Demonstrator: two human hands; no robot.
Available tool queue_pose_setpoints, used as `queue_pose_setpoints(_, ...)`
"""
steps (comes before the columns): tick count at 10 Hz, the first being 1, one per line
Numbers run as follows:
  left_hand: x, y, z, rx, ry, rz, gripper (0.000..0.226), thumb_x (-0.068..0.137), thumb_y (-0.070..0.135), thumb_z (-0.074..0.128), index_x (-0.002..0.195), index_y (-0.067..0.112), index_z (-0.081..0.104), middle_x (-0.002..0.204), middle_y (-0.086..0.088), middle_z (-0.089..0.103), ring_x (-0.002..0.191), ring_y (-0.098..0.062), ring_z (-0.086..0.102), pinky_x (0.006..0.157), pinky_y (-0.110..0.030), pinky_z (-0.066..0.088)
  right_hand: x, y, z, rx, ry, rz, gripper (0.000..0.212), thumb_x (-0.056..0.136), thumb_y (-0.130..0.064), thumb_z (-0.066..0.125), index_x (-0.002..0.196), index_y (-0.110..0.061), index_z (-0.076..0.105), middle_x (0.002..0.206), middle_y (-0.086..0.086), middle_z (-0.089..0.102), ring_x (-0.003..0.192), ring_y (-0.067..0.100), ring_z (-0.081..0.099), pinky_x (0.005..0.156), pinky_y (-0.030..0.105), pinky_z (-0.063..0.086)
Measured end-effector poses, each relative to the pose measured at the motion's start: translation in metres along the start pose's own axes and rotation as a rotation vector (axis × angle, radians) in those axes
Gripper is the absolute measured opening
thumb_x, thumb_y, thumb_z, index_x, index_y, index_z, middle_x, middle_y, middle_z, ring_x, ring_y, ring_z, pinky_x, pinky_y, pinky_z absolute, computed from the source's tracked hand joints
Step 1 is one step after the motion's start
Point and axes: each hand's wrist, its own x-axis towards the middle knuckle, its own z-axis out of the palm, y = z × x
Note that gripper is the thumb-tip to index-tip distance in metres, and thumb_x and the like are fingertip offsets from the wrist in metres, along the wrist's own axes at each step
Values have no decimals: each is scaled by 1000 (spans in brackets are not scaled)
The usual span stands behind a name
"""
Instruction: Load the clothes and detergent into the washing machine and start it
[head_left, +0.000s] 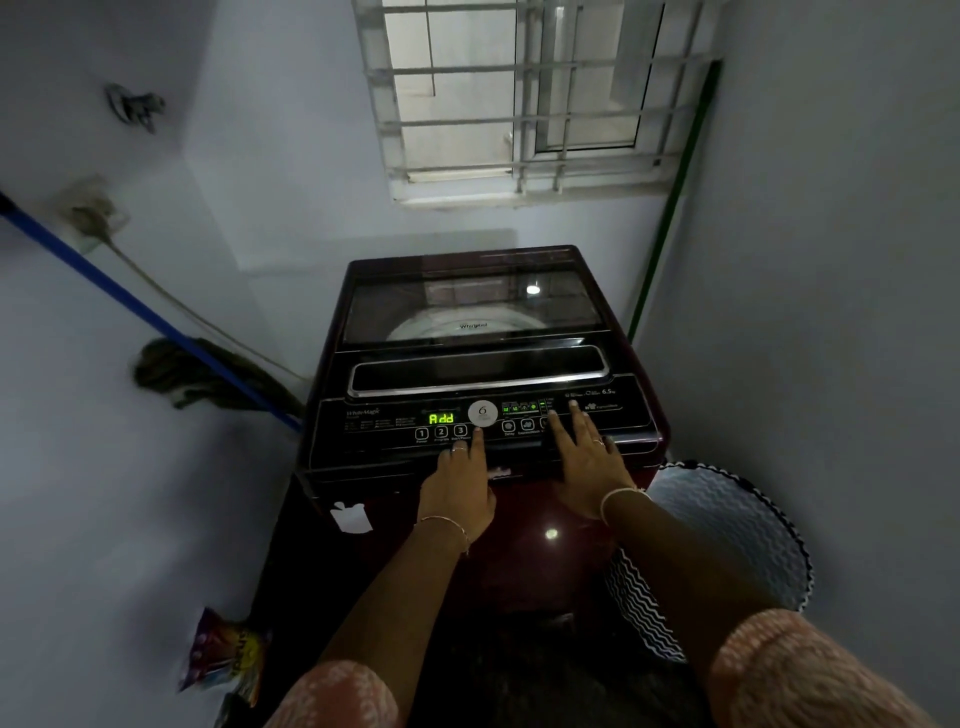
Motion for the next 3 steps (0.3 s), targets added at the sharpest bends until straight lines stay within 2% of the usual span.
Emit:
queue_pose_setpoints(1,1,-2,-6,48,101,3,77,90,34,54,151,15,12,144,-8,34,129,-23,36,97,-34,46,0,-6,-2,-23,35,-15,92,90,-36,54,152,-16,-11,160,7,-16,149,24,-9,120,51,6)
queue_pose_setpoints(3,7,-5,-15,80,214,-26,76,94,48,40,152,13,7,159,-8,12,147,-24,13,118,-44,21,5,-15,-9,-31,166,-55,84,94,-35,46,152,-10,-8,161,5,-12,149,20,-10,120,48,2)
